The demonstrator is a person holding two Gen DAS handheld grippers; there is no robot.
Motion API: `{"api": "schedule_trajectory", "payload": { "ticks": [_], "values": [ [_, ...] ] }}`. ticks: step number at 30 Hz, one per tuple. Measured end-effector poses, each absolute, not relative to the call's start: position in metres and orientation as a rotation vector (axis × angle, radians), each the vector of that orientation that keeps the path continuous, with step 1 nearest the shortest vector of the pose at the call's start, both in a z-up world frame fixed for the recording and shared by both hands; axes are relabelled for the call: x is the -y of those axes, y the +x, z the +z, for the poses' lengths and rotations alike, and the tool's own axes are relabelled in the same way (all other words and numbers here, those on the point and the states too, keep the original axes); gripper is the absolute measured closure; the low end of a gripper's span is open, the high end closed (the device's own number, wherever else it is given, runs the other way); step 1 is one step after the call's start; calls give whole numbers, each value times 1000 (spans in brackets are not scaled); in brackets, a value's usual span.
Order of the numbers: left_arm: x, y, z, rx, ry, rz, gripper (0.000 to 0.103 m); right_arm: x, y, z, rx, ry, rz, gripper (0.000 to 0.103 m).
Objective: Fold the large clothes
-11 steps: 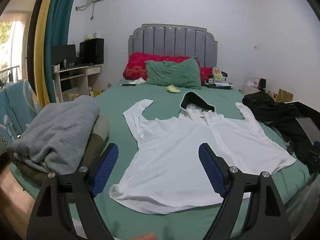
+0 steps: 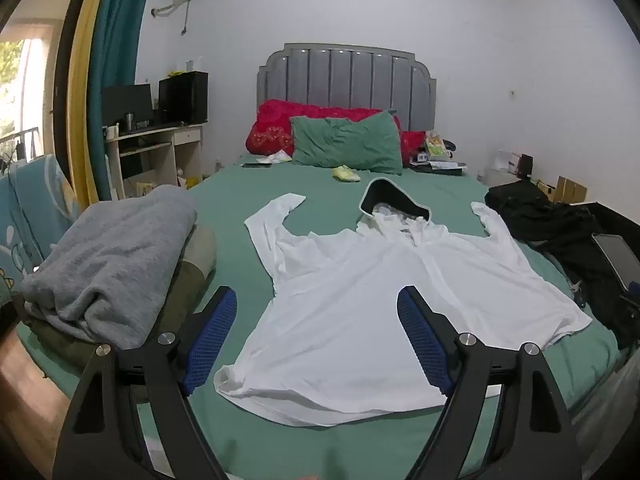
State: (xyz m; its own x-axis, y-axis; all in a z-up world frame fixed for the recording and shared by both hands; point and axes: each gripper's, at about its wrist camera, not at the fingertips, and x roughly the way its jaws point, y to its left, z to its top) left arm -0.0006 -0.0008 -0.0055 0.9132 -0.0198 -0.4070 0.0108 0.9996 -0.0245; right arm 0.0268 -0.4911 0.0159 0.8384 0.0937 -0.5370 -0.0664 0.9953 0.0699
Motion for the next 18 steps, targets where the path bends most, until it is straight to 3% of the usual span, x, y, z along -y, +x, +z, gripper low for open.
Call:
{"api": "schedule_trajectory", "payload": {
  "ticks": [18],
  "values": [
    [5,7,-12,-437,-23,-19,18,479,20,13,-572,57,72,1]
  ]
}}
